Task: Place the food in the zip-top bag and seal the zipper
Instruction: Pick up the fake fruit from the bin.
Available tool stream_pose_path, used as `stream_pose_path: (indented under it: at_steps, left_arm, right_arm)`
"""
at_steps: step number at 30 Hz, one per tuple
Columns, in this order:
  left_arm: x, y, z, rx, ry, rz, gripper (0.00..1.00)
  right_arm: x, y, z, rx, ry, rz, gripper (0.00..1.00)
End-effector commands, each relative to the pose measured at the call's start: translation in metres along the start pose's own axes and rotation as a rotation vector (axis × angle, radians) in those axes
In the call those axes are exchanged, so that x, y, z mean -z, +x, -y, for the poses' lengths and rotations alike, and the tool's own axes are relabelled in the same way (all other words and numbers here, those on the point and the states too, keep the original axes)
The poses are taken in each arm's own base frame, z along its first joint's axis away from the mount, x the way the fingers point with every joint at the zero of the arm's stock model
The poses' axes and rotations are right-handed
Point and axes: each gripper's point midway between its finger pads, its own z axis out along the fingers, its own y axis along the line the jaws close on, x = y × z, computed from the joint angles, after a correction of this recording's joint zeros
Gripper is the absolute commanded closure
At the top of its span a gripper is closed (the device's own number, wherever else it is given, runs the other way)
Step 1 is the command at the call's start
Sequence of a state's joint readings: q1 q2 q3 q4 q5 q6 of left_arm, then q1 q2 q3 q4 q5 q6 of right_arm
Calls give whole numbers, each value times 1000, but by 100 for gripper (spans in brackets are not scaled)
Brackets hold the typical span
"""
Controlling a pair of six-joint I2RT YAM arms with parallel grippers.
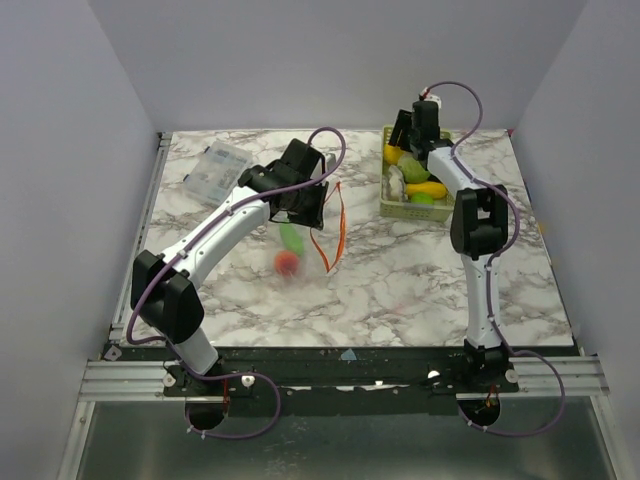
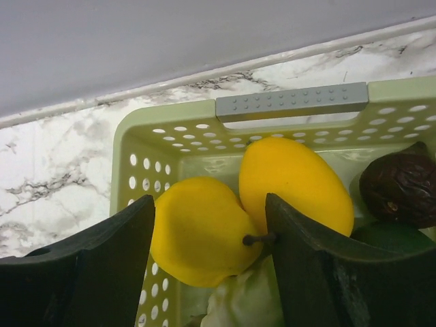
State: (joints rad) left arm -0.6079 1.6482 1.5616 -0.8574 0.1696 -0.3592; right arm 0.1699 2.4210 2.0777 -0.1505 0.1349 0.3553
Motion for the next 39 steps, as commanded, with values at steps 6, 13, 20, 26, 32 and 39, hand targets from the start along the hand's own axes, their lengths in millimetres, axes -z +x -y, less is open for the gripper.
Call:
stream_pose_path:
  at_steps: [6, 13, 20, 26, 32, 39]
  left_arm:
    - [6, 0, 14, -39, 27, 6, 100]
    - [2, 1, 14, -43, 26, -1, 100]
    - [-3, 1, 14, -42, 28, -9, 100]
    - [-5, 3, 14, -40, 31, -14, 100]
    - [-7, 3, 15, -42, 36, -16, 100]
    - [-6, 4, 17, -39, 46, -14, 100]
  right_arm:
    - [-12, 21, 12, 196, -13, -60, 45]
    - [-5, 28, -1, 223, -100, -104, 63]
    - [11, 2, -18, 190, -158, -67, 82]
    - [26, -18, -18, 168, -130, -34, 98]
    - [56, -52, -18, 124, -92, 30, 100]
    - [76, -65, -16, 95, -81, 71, 99]
